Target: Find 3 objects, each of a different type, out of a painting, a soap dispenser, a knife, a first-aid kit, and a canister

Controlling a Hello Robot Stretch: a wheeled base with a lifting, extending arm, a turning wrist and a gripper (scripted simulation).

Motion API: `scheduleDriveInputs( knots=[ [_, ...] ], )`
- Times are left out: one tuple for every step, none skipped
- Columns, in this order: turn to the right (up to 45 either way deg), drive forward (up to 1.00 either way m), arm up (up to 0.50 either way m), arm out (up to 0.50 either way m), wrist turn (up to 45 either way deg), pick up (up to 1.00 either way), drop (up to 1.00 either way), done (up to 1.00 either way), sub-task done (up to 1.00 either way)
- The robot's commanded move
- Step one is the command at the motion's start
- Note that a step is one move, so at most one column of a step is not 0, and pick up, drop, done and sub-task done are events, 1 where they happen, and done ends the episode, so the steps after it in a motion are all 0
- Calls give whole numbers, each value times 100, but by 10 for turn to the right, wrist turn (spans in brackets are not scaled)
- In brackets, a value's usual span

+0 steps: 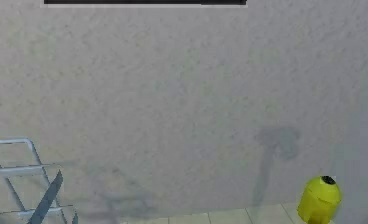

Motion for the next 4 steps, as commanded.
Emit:
scheduleDriveInputs(
  knots=[
    [120, 0, 0, 0, 0, 0, 0, 0, 0],
    [0, 10, 0, 0, 0, 0, 0, 0, 0],
    [300, 0, 0, 0, 0, 0, 0, 0, 0],
    [0, 0, 0, 0, 0, 0, 0, 100, 0]
  ],
)
